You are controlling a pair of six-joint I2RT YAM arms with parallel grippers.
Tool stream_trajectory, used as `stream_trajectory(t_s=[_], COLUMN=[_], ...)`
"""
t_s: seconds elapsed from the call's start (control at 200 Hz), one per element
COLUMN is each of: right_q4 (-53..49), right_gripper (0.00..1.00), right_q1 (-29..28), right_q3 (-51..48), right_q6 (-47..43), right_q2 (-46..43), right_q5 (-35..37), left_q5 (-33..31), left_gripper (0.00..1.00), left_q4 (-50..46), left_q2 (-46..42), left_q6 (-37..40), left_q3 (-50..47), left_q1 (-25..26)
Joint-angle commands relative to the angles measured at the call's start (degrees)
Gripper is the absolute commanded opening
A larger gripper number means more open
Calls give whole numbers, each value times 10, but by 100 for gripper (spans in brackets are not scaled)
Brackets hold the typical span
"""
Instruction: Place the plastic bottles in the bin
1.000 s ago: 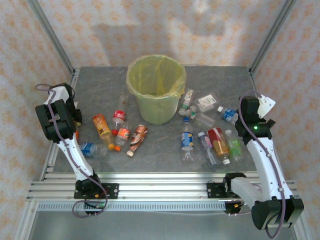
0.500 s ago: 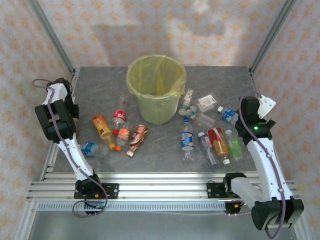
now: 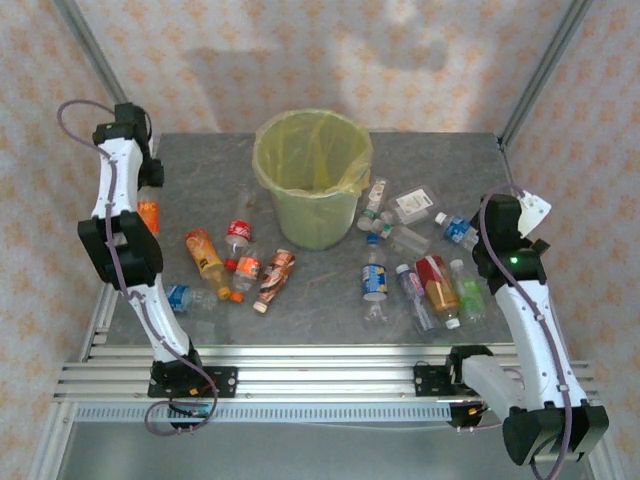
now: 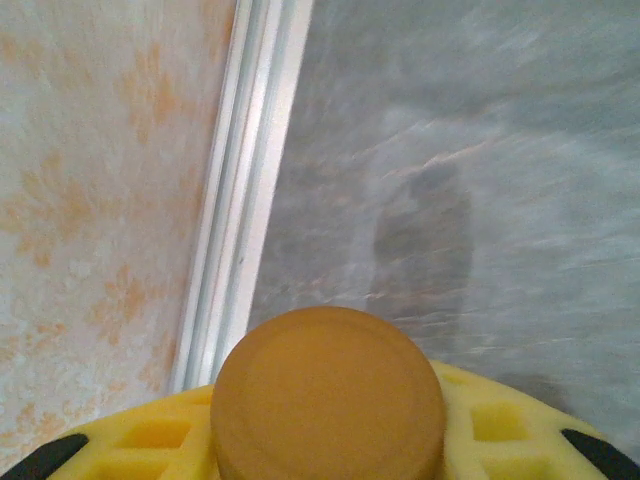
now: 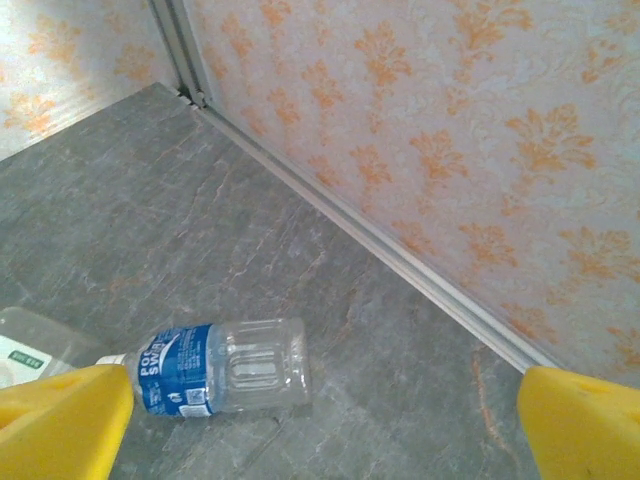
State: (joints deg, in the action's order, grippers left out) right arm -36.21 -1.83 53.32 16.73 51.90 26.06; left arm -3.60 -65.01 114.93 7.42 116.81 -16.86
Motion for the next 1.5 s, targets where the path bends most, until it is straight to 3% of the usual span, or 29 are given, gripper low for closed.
stream_trajectory(t_s=[0.0, 0.25, 0.726, 1.011, 1.496], right_q4=[-7, -29, -53, -83, -144], right_gripper=[99, 99, 99, 99, 99], right_q1=[1, 2, 1, 1, 2], right_q3=[-4, 9, 21, 29, 33], right_q6=[4, 14, 28, 43, 87], right_q2=[-1, 10, 46, 69, 68], right_q5=[-21, -49, -47, -37, -28], left_q5=[40, 107, 170, 158, 86], left_gripper=[30, 31, 30, 30, 31], left_q4=[8, 95, 283, 346, 325], left_q2=[-51, -109, -186, -159, -42], left_q6=[-46, -130, -225, -198, -103], left_q3=[32, 62, 69, 87, 101], left_q1=[29, 98, 223, 326, 413])
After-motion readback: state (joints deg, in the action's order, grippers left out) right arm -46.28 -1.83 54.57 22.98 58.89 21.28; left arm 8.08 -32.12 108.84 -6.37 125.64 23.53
